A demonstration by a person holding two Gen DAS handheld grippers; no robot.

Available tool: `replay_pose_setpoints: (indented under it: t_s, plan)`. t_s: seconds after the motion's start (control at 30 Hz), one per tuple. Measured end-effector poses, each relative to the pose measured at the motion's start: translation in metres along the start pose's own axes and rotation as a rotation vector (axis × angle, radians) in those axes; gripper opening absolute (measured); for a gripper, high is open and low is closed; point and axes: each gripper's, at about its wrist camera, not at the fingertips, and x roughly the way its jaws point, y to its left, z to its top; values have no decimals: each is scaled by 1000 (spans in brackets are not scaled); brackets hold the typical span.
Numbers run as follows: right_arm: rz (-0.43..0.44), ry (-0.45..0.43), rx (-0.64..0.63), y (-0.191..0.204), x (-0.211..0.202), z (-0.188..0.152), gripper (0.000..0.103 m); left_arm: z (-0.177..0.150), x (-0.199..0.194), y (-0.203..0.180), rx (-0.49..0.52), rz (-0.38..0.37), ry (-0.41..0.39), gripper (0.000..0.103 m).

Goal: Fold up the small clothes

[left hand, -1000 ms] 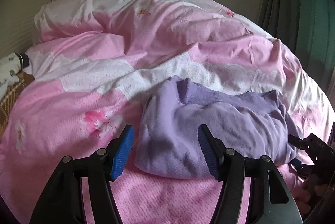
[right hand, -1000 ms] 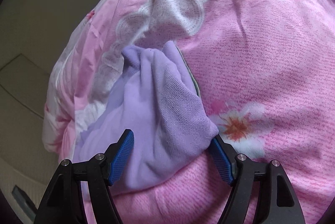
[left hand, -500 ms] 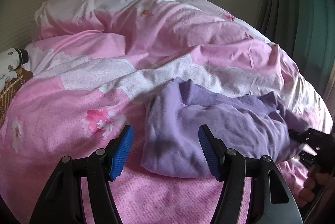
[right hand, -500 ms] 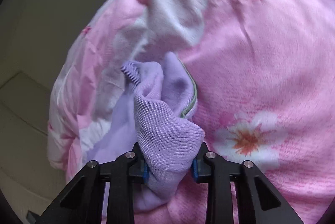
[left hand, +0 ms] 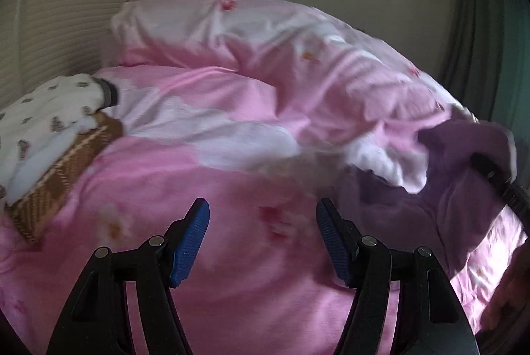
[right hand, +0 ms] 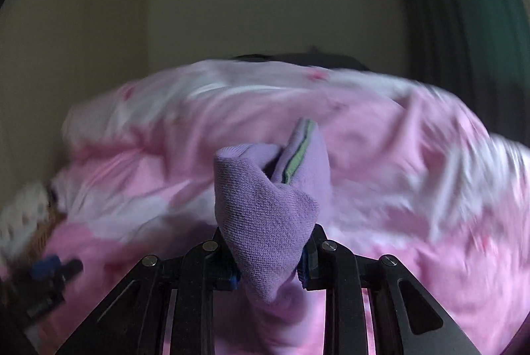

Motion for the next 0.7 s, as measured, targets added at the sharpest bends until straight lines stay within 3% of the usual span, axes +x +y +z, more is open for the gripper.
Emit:
replay_pose_setpoints:
  t_s: [0.1, 0.17, 0.37, 0.53, 0.7]
  plan:
    - [-23, 42, -210, 61, 13, -15, 27, 3, -4, 19, -28, 3, -9, 66]
    - [-17, 91, -286, 85, 25, -33, 27, 3, -4, 26, -40, -8, -8, 66]
    - [-21, 239, -422, 115, 41, -79, 31, 0, 5, 33, -47, -54, 21, 66]
    - [-16, 272, -513, 116, 34, -95, 43, -2, 9, 30, -44, -103, 44, 66]
    - [103, 263, -427, 99, 7, -82, 73, 1, 3, 21, -39, -161, 32, 68]
